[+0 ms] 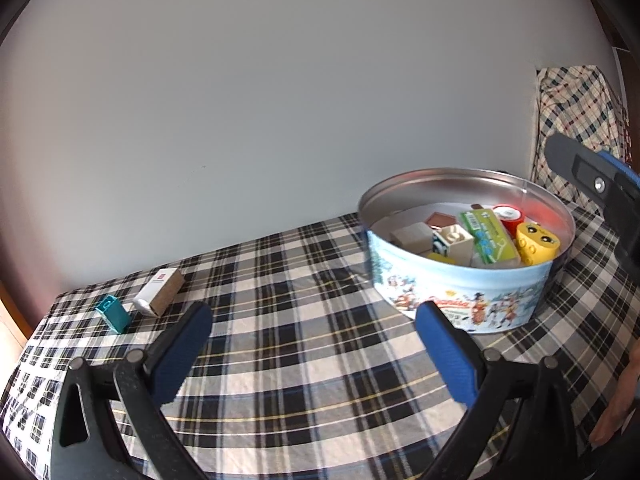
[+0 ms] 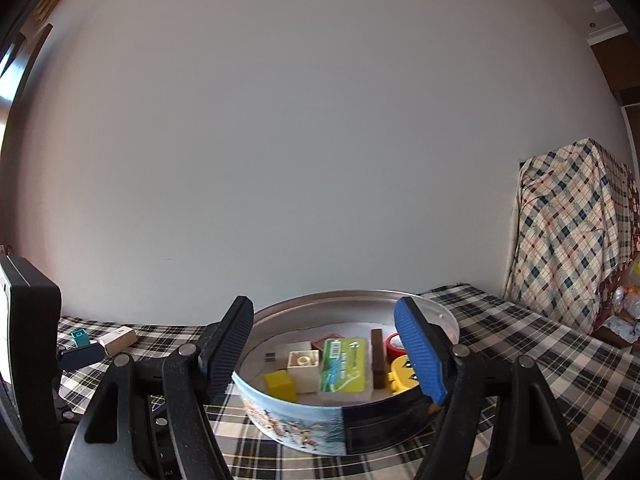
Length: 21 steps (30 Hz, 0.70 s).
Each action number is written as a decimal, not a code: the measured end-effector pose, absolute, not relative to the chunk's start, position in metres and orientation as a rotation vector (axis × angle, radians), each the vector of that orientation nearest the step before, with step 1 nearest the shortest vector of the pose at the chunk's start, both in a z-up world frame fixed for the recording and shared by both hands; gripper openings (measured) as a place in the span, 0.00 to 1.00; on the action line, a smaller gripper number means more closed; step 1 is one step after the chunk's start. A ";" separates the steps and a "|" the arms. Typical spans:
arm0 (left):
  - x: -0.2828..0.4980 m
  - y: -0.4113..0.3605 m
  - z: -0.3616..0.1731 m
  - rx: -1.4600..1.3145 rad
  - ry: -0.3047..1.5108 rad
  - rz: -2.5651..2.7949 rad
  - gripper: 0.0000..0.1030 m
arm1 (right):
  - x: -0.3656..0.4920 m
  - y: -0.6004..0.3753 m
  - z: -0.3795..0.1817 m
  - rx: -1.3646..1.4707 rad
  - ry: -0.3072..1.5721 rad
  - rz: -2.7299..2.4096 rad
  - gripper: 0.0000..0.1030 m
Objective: Organize rigid objects
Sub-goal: 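Withdraw both grippers up and away from the tin, then reach both grippers toward the teal block and white box on the bed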
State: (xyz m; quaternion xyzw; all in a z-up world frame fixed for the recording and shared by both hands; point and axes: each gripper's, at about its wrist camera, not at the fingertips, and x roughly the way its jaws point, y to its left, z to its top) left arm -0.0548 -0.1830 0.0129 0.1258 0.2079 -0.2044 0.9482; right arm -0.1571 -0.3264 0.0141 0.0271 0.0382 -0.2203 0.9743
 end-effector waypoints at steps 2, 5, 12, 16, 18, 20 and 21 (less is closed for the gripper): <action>-0.051 -0.177 0.013 0.257 0.424 -0.407 1.00 | -0.152 -0.324 0.013 0.058 0.084 -0.443 0.73; -0.043 -0.169 0.011 0.259 0.433 -0.400 1.00 | -0.144 -0.322 0.012 0.077 0.100 -0.434 0.73; -0.028 -0.157 0.009 0.290 0.420 -0.367 1.00 | -0.116 -0.303 0.009 0.091 0.125 -0.405 0.73; -0.021 -0.149 0.009 0.271 0.429 -0.361 1.00 | -0.104 -0.294 0.007 0.105 0.127 -0.395 0.73; -0.019 -0.148 0.008 0.266 0.435 -0.364 1.00 | -0.101 -0.291 0.007 0.102 0.126 -0.395 0.73; -0.018 -0.146 0.008 0.265 0.438 -0.368 1.00 | -0.100 -0.289 0.007 0.096 0.122 -0.401 0.73; -0.017 -0.145 0.008 0.264 0.438 -0.368 1.00 | -0.100 -0.288 0.007 0.092 0.118 -0.403 0.73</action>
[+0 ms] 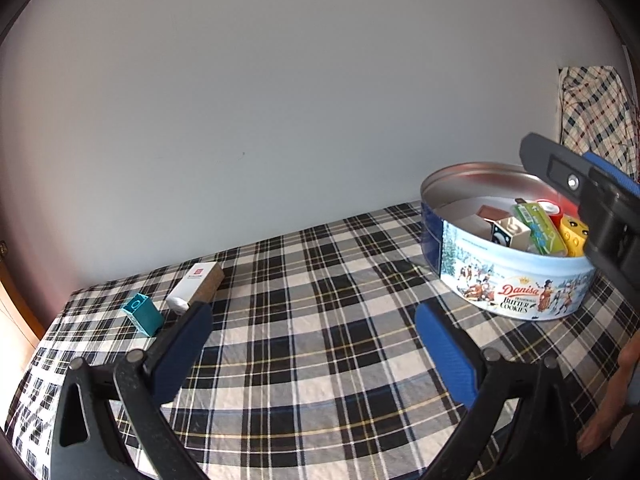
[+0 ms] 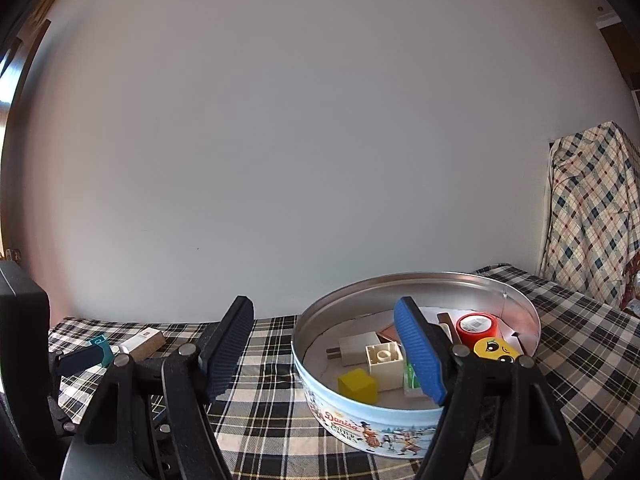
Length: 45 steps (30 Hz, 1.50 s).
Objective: Organize rigid objects
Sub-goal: 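Reach both grippers toward the teal block and white box on the bed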
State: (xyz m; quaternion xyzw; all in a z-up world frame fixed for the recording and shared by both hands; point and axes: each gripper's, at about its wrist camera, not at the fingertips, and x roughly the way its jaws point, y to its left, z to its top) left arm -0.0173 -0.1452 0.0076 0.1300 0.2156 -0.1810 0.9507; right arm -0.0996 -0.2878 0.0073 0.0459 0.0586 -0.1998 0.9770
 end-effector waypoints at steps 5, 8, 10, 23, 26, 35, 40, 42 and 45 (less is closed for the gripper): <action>-0.016 -0.144 0.007 0.281 0.424 -0.368 1.00 | -0.095 -0.285 0.007 0.092 0.119 -0.417 0.73; -0.014 -0.143 0.007 0.297 0.414 -0.364 1.00 | -0.092 -0.284 0.006 0.119 0.113 -0.430 0.73; -0.011 -0.141 0.007 0.311 0.401 -0.359 1.00 | -0.087 -0.282 0.005 0.138 0.115 -0.439 0.73; 0.038 -0.085 0.003 0.284 0.427 -0.236 1.00 | -0.036 -0.248 -0.003 0.169 0.162 -0.354 0.73; 0.048 -0.073 0.002 0.272 0.437 -0.216 1.00 | -0.023 -0.238 -0.005 0.174 0.167 -0.333 0.73; 0.081 -0.036 -0.004 0.249 0.500 -0.191 1.00 | 0.012 -0.214 -0.012 0.181 0.198 -0.291 0.73; 0.106 -0.010 -0.012 0.212 0.589 -0.174 1.00 | 0.032 -0.200 -0.016 0.186 0.237 -0.270 0.73; 0.117 0.001 -0.015 0.199 0.617 -0.163 1.00 | 0.038 -0.197 -0.018 0.190 0.250 -0.267 0.73; 0.137 0.016 -0.022 0.168 0.677 -0.157 1.00 | 0.050 -0.185 -0.021 0.202 0.279 -0.248 0.73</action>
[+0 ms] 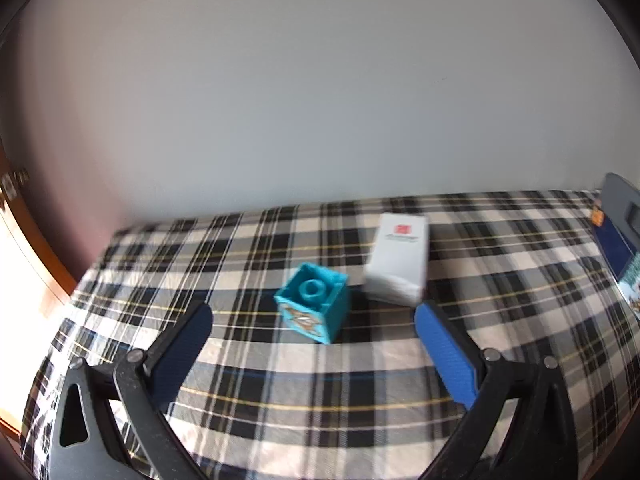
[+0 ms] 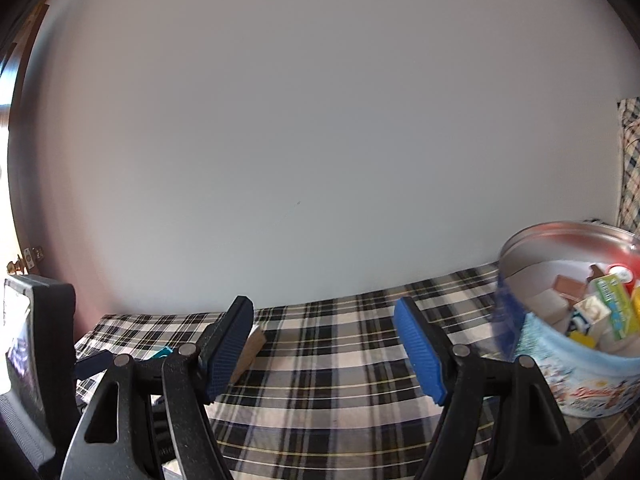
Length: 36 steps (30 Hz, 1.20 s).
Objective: Organize rigid objects
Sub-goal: 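Reach both grippers toward the teal block and white box on the bed, then grasp the teal bear block with the left gripper while the right grasps the white box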
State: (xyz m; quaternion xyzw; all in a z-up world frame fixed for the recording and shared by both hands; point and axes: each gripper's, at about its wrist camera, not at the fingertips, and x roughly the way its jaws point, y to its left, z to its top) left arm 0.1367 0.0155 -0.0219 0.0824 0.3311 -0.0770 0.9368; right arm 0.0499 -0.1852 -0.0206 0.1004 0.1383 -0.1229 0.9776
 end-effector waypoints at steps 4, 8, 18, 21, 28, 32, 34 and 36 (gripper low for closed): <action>0.162 0.031 -0.031 0.120 0.754 -0.156 1.00 | 0.064 -0.173 -0.024 0.218 0.308 -0.220 0.73; 0.179 0.037 -0.036 0.108 0.787 -0.158 0.96 | 0.073 -0.168 -0.027 0.232 0.336 -0.194 0.73; 0.198 0.048 -0.050 0.047 0.885 -0.190 0.29 | 0.107 -0.168 -0.039 0.285 0.449 -0.168 0.73; 0.197 0.058 -0.048 0.008 0.875 -0.153 0.29 | 0.117 -0.164 -0.042 0.277 0.470 -0.156 0.73; 0.190 0.097 -0.032 -0.029 0.749 0.076 0.29 | 0.156 -0.133 -0.052 0.237 0.574 -0.090 0.73; 0.192 0.110 -0.031 -0.026 0.734 0.149 0.29 | 0.188 -0.116 -0.063 0.240 0.660 -0.101 0.73; 0.189 0.112 -0.029 -0.031 0.745 0.156 0.29 | 0.203 -0.109 -0.069 0.230 0.712 -0.115 0.73; 0.192 0.112 -0.031 -0.023 0.753 0.153 0.29 | 0.215 -0.102 -0.075 0.217 0.761 -0.132 0.70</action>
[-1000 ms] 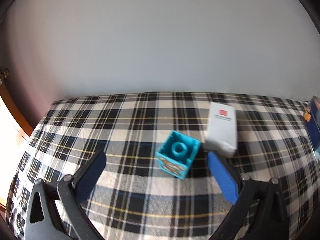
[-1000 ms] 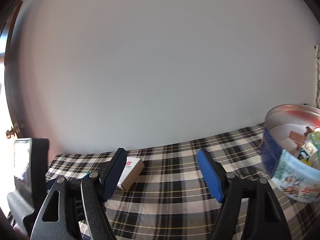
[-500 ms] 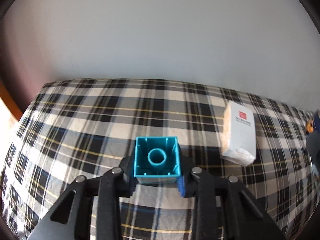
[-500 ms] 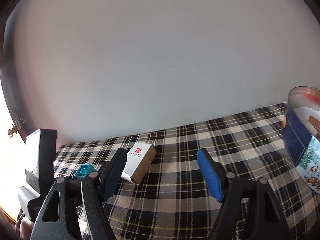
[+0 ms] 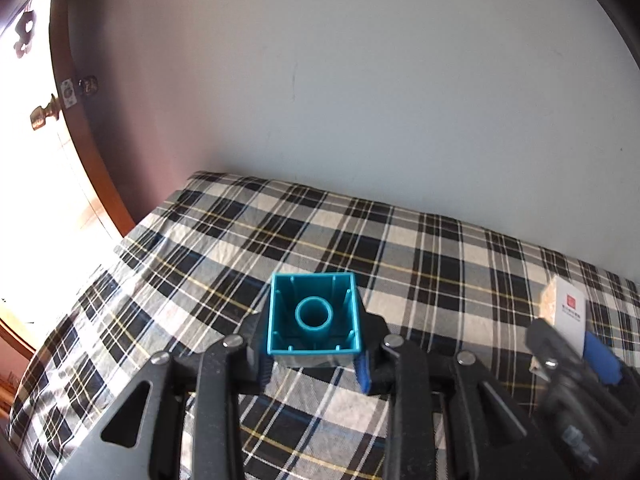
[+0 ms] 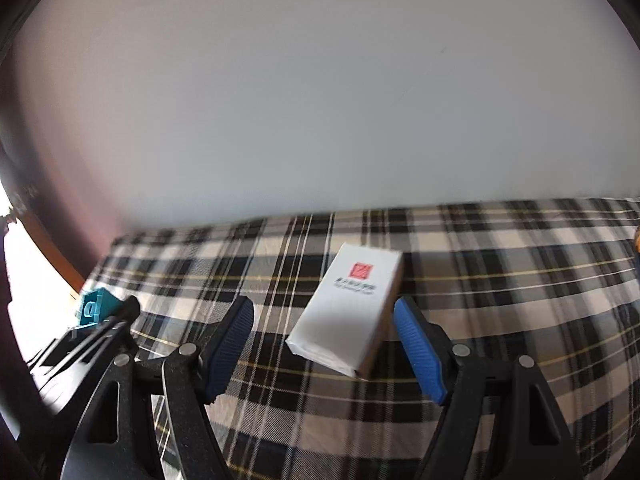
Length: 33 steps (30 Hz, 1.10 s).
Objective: Organize rigid objects
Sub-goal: 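Grasp the teal bear block with the left gripper while the right grasps the white box, then lift the teal block and white box with both grippers and carry them toward the tin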
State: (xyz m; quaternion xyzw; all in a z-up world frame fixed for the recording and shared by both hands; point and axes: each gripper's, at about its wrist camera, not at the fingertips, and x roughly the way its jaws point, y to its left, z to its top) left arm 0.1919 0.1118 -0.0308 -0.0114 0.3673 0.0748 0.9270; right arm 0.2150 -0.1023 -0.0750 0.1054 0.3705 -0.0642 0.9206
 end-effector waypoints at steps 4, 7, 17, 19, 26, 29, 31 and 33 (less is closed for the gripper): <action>0.197 0.110 -0.033 0.010 0.742 0.139 0.29 | 0.230 -0.100 -0.086 0.218 0.836 -0.150 0.51; 0.191 0.104 -0.029 0.023 0.732 0.130 0.29 | 0.228 -0.107 -0.087 0.241 0.819 -0.111 0.47; 0.170 0.092 -0.021 0.064 0.661 0.091 0.29 | 0.157 -0.104 -0.050 0.136 0.569 -0.062 0.44; 0.163 0.090 -0.020 0.066 0.644 0.084 0.29 | 0.144 -0.103 -0.045 0.120 0.521 -0.078 0.44; 0.150 0.081 -0.020 0.079 0.615 0.087 0.29 | 0.108 -0.099 -0.037 0.081 0.440 -0.118 0.44; 0.146 0.079 -0.021 0.077 0.616 0.080 0.29 | 0.101 -0.094 -0.037 0.065 0.429 -0.115 0.44; 0.141 0.078 -0.021 0.078 0.612 0.080 0.29 | 0.094 -0.092 -0.035 0.046 0.421 -0.112 0.44; 0.137 0.075 -0.020 0.085 0.606 0.079 0.29 | 0.091 -0.091 -0.033 0.035 0.418 -0.112 0.44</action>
